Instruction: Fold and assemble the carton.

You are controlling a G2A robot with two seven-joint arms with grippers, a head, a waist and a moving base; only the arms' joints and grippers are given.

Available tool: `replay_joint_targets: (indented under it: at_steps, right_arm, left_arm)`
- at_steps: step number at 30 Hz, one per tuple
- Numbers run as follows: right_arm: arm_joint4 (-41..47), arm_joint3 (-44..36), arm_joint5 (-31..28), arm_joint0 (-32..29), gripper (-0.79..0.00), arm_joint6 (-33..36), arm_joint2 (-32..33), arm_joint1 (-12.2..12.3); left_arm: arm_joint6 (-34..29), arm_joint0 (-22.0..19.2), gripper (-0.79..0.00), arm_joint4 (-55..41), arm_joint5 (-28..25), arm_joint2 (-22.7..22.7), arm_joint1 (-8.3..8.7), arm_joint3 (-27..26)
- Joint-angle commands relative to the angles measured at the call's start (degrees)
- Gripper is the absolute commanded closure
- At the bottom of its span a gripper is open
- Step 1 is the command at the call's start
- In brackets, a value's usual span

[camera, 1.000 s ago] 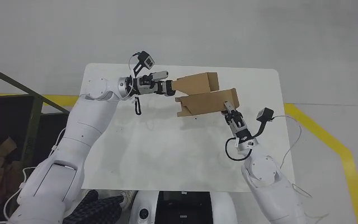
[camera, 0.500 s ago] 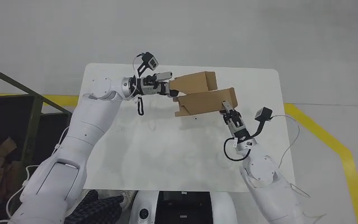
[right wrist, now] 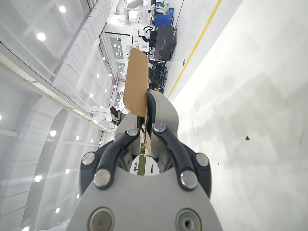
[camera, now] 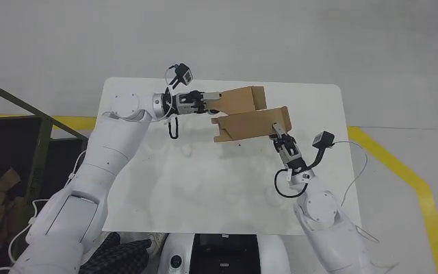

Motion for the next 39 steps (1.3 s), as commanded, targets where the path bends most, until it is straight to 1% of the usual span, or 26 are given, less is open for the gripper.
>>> replay_joint_targets:
  at_steps: [1, 5, 10, 11, 13, 14, 15, 19, 21, 22, 23, 34, 39]
  right_arm:
    - [-0.1, -0.1, 0.1, -0.1, 0.000, 0.1, 0.1, 0.0]
    - [-0.3, -0.4, 0.0, -0.2, 0.000, 0.2, 0.2, -0.2]
    - [-0.8, -1.1, -0.1, -0.5, 0.000, 0.0, 0.5, -0.3]
    - [-0.9, -1.2, -0.1, -0.6, 0.000, 0.0, 0.5, -0.3]
    - [-1.0, -1.4, -0.1, -0.7, 0.000, 0.0, 0.6, -0.4]
    - [-1.1, -1.5, -0.1, -0.8, 0.000, 0.1, 0.7, -0.4]
    - [-1.1, -1.6, -0.1, -0.8, 0.000, 0.2, 0.7, -0.4]
    - [-1.2, -2.3, -0.4, -1.1, 0.000, 0.3, 1.0, -0.5]
    - [-1.3, -2.6, -0.5, -1.3, 0.000, 0.4, 1.1, -0.5]
    - [-1.3, -2.7, -0.4, -1.3, -0.345, 0.5, 1.1, -0.6]
    - [-1.4, -2.8, -0.4, -1.4, -0.785, 0.6, 1.2, -0.6]
    - [-0.2, -2.3, 1.0, -1.9, -0.785, 1.6, 3.0, -0.6]
    - [0.8, -2.2, 1.4, -1.9, -0.785, 2.8, 3.1, -0.7]
  left_arm:
    - [0.2, 0.1, -0.302, 0.3, 0.2, 0.1, -0.06, -0.1]
    - [0.5, 0.0, -0.277, 1.1, 0.6, 0.2, -0.17, 0.0]
    - [1.1, -0.1, -0.185, 2.1, 0.8, 0.1, -0.25, 0.0]
    - [1.1, -0.1, -0.154, 2.2, 0.8, 0.1, -0.26, 0.0]
    - [1.2, -0.1, -0.117, 2.4, 0.8, 0.0, -0.28, 0.0]
    - [1.3, -0.1, -0.077, 2.4, 0.9, -0.1, -0.29, 0.0]
    - [1.3, -0.1, -0.055, 2.4, 0.9, -0.1, -0.31, 0.1]
    - [1.1, -0.1, 0.000, 2.2, 1.2, -0.1, -0.44, 0.4]
    - [0.7, -0.1, 0.000, 1.8, 1.2, -0.1, -0.53, 0.5]
    - [0.5, -0.1, 0.000, 1.6, 1.1, -0.2, -0.57, 0.6]
    - [0.3, -0.1, 0.000, 1.2, 1.0, -0.2, -0.61, 0.6]
    - [-2.9, 0.5, 0.000, -1.4, 0.4, -1.5, -0.63, 1.4]
    - [-3.4, 0.6, 0.000, -2.2, -0.6, -2.2, -0.65, 1.6]
